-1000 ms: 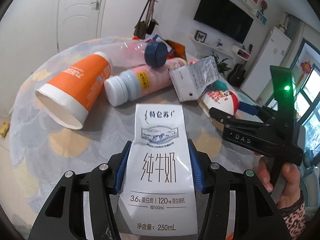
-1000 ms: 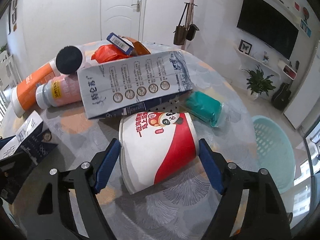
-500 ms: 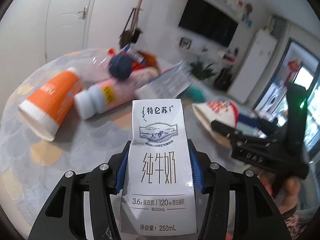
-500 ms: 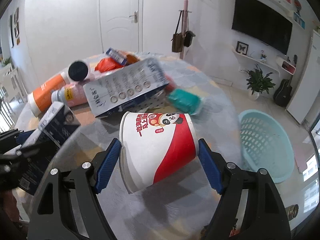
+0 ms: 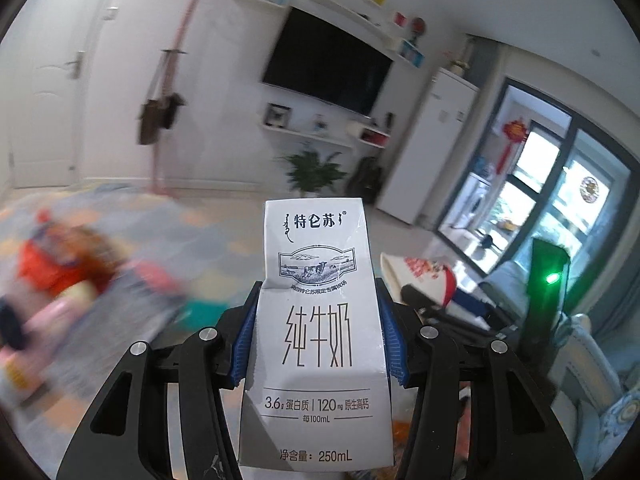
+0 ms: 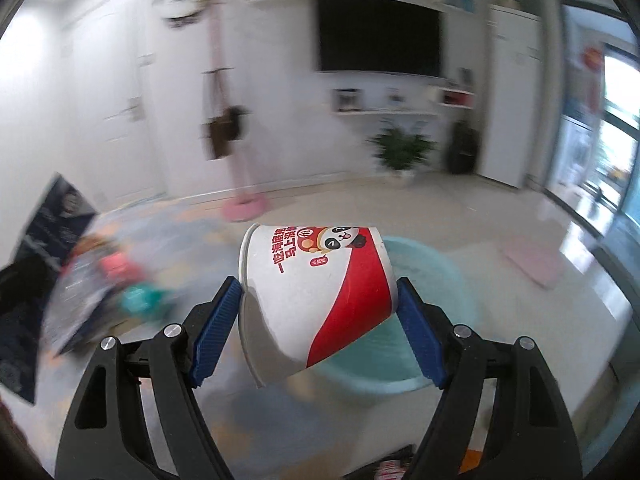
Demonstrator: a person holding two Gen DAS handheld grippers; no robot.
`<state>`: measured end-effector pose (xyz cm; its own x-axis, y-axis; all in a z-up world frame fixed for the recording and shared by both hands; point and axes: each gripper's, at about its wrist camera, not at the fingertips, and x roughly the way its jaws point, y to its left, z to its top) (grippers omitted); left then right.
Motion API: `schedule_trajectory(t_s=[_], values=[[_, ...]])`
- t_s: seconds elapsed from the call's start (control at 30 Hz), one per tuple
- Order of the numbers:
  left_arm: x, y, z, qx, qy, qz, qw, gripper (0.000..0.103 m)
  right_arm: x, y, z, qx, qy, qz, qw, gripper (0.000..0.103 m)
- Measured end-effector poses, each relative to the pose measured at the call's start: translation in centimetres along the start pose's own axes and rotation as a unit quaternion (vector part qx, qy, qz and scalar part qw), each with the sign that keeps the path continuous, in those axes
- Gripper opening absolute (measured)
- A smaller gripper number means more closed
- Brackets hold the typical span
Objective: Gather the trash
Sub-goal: 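Drop the milk carton into the teal basket with left while right drops the red-white cup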
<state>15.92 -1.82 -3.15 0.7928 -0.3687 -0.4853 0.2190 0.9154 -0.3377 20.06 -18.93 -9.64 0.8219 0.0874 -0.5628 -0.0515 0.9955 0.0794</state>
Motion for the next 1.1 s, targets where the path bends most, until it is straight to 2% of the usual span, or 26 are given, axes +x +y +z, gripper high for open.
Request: schedule_trajectory(t_s=[0.13, 0.33, 0.4, 0.43, 0.47, 0.57, 0.7, 0.87, 1.1], values=[[6.1, -1.9, 0.6, -0.011, 0.039, -0.035, 0.9986, 0.051, 4.2, -4.6, 0.3, 0.064, 0.047, -0.022, 0.997, 0.074], [14.0, -2.4, -0.4, -0.023, 0.094, -0.043, 0.9944, 0.051, 9.5, -8.9, -0.6, 0.114, 0.106, -0.042, 0.987, 0.076], [15.3, -2.3, -0.8, -0.023, 0.102, -0.036, 0.9939, 0.057, 10.8, -9.3, -0.8, 0.121, 0.117, -0.044, 0.985, 0.076], [15.5, -2.1, -1.0, -0.025, 0.102, -0.033, 0.9939, 0.069, 11.7, -9.2, -0.6, 0.123, 0.122, -0.046, 0.984, 0.076], [15.7, -1.9, -1.1, -0.027, 0.099, -0.031, 0.9942, 0.072, 12.3, -9.4, -0.7, 0.129, 0.129, -0.044, 0.982, 0.076], [16.2, -1.7, -0.9, -0.03, 0.104, -0.03, 0.9937, 0.072, 13.2, -10.3, -1.2, 0.141, 0.137, -0.043, 0.979, 0.076], [15.3, -1.4, -0.6, -0.023, 0.094, -0.025, 0.9949, 0.072, 12.9, -10.5, -1.8, 0.14, 0.134, -0.044, 0.98, 0.076], [11.6, -1.3, -0.2, -0.014, 0.066, -0.028, 0.9973, 0.072, 10.9, -9.5, -1.3, 0.132, 0.119, -0.037, 0.983, 0.076], [5.3, -1.5, 1.3, 0.003, 0.011, -0.037, 0.9993, 0.072, 5.8, -5.4, 0.9, 0.097, 0.071, 0.002, 0.993, 0.076]])
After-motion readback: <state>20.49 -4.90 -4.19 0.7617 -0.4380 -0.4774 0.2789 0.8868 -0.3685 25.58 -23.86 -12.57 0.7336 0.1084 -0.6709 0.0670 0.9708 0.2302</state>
